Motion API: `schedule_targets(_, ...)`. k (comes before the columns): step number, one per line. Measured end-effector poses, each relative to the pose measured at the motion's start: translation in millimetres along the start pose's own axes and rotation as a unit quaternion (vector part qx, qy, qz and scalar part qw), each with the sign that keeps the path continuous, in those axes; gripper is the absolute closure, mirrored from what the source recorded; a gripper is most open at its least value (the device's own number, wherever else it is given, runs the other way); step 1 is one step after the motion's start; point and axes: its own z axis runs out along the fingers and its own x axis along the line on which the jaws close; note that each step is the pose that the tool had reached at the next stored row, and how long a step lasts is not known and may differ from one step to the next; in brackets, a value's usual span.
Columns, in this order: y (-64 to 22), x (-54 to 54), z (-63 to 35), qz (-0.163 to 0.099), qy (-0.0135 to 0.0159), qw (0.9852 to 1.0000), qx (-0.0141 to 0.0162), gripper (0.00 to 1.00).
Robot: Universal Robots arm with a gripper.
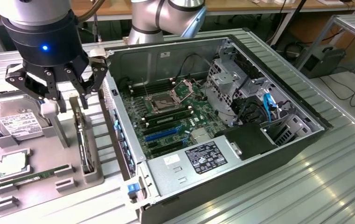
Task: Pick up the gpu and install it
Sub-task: 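Pick up the gpu and move the gpu toward the slot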
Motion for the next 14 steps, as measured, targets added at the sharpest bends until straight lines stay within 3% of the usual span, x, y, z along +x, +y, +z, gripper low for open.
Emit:
schedule_targets(7,-0.8,5.5,10.1,0.0,-0.0017,1.0,-0.0001,0.58)
schedule_targets(14,-2.1,11.4,29.2,0.0,-0.002,1.0,-0.0001,0.58)
